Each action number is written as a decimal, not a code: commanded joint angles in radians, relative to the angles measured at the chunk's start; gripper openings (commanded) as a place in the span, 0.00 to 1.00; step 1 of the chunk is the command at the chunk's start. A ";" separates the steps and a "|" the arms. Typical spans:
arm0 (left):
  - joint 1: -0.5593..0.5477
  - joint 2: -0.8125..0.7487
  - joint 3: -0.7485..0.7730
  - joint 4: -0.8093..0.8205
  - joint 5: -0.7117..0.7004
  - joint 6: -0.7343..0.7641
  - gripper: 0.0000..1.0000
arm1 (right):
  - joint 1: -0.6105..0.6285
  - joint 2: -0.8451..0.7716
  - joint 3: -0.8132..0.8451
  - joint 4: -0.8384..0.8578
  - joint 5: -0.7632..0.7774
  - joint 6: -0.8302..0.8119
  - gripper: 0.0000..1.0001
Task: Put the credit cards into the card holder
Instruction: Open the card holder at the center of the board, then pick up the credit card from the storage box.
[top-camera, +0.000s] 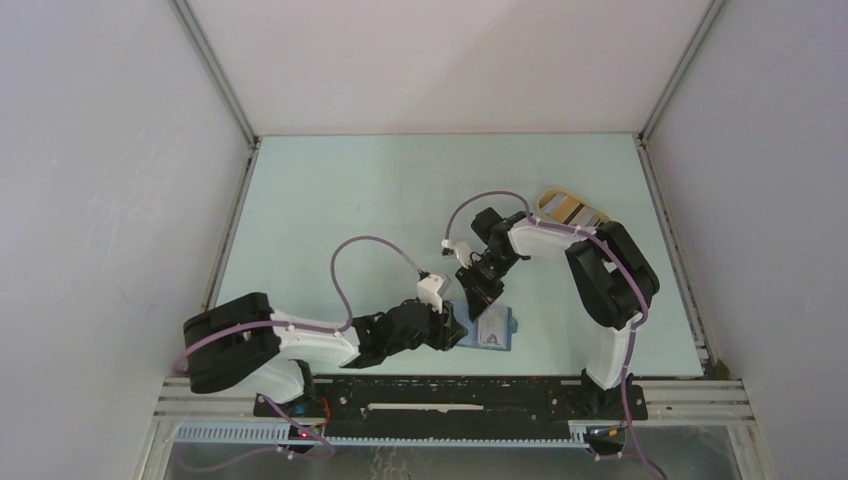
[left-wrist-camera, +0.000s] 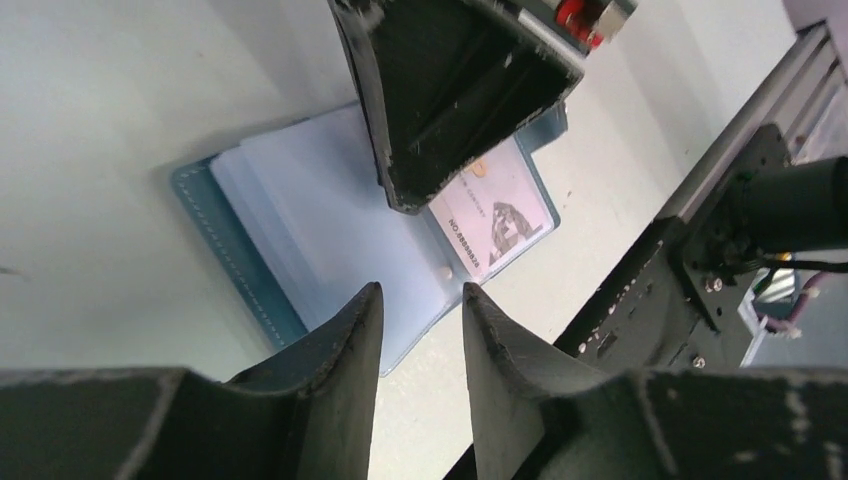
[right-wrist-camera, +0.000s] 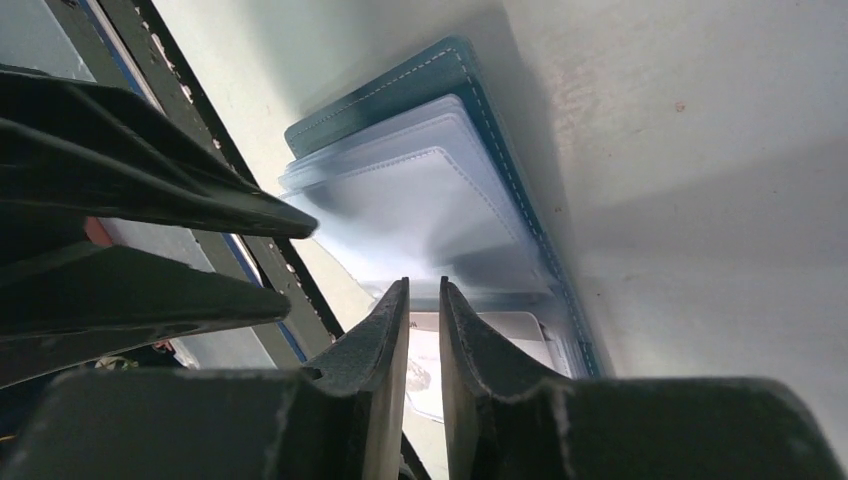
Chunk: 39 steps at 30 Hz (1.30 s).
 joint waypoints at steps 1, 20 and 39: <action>-0.010 0.079 0.057 0.103 0.052 0.054 0.39 | -0.002 -0.064 0.030 -0.023 -0.003 -0.037 0.26; 0.002 0.153 0.087 -0.063 -0.148 -0.077 0.28 | -0.147 -0.344 0.012 -0.085 0.048 -0.155 0.26; 0.029 -0.270 0.202 -0.177 -0.292 0.492 0.59 | -0.686 -0.599 0.046 0.166 -0.119 0.076 0.89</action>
